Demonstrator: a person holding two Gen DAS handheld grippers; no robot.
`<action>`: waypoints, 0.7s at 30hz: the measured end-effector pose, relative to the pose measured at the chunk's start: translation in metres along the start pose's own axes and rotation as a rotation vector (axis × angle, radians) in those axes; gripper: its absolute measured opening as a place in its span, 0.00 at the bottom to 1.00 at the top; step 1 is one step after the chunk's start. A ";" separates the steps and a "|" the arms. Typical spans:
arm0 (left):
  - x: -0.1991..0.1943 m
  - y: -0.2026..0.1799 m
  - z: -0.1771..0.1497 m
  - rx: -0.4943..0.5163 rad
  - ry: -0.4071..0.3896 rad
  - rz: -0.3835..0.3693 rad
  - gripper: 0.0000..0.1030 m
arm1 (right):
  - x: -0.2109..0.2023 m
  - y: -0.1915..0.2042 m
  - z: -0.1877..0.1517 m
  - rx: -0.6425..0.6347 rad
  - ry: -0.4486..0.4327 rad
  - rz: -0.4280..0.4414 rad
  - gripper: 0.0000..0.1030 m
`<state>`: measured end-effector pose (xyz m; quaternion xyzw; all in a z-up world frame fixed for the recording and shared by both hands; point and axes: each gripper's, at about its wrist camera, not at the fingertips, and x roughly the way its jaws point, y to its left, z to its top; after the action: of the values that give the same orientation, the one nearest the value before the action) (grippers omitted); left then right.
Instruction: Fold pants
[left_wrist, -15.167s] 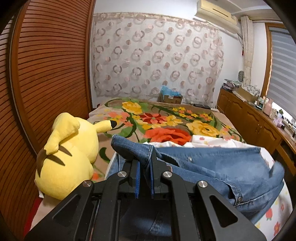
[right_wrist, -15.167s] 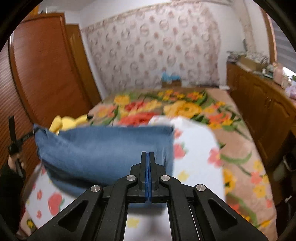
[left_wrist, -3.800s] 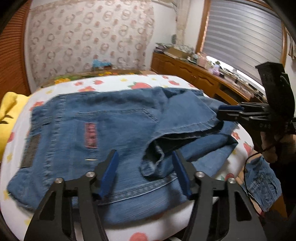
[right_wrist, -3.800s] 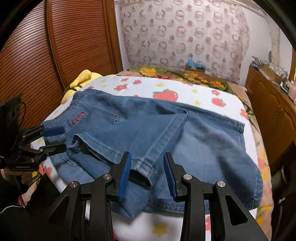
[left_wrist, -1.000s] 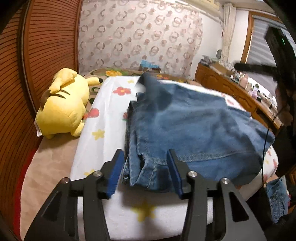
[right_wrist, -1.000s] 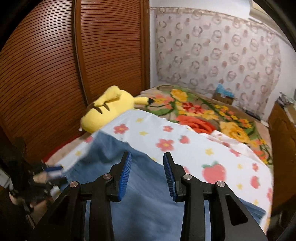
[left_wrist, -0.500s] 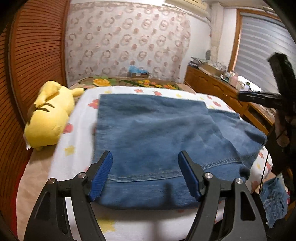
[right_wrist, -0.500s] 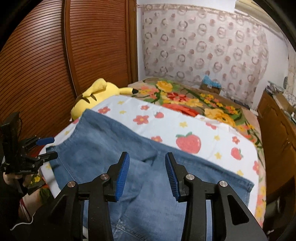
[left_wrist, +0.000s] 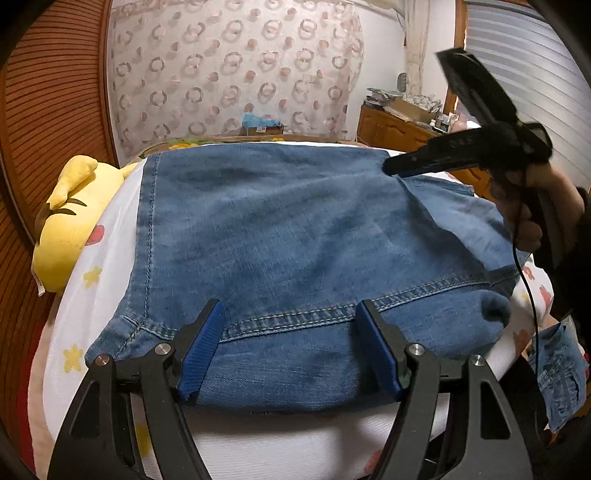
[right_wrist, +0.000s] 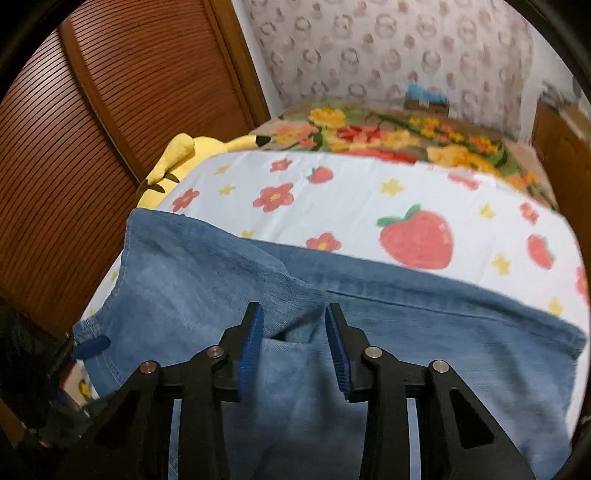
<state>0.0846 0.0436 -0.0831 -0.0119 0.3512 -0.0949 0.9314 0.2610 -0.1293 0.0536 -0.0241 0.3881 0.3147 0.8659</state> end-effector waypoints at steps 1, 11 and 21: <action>0.000 0.000 0.000 0.000 0.001 -0.001 0.72 | 0.003 -0.001 0.002 0.010 0.007 0.004 0.28; -0.001 0.002 -0.001 -0.005 0.000 -0.017 0.72 | -0.008 0.017 0.023 -0.069 -0.096 -0.041 0.03; 0.001 0.003 -0.004 -0.001 -0.005 -0.026 0.72 | -0.027 0.050 0.025 -0.195 -0.243 -0.115 0.02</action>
<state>0.0829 0.0465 -0.0869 -0.0173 0.3488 -0.1069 0.9309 0.2356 -0.0963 0.0998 -0.0918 0.2463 0.3013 0.9166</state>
